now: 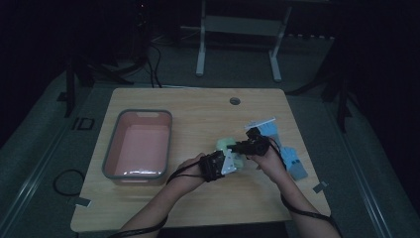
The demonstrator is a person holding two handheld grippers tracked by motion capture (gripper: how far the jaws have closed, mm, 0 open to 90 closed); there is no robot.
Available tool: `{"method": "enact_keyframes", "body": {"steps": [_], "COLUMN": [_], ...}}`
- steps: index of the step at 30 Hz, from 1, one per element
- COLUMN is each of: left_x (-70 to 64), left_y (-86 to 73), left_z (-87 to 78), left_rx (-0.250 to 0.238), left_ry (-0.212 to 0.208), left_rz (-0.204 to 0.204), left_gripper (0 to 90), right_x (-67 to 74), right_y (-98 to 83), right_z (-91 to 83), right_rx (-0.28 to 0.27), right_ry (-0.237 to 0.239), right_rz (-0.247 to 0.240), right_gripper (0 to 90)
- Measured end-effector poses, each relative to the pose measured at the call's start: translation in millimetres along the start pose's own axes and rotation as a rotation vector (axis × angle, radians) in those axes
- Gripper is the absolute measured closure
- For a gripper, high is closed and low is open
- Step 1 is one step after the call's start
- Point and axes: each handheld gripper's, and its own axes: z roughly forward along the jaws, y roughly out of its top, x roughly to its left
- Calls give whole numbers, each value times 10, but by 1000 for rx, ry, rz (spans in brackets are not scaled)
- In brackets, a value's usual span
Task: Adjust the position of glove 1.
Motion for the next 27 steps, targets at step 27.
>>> {"method": "enact_keyframes", "body": {"steps": [27], "left_x": [322], "left_y": [-157], "left_z": [-633], "left_rx": [46], "left_ry": [106], "left_rz": [18], "left_gripper": [794], "right_x": [441], "right_y": [660], "right_z": [152], "right_rx": [-36], "right_ry": [37], "right_rz": [-72], "right_gripper": [728]}}
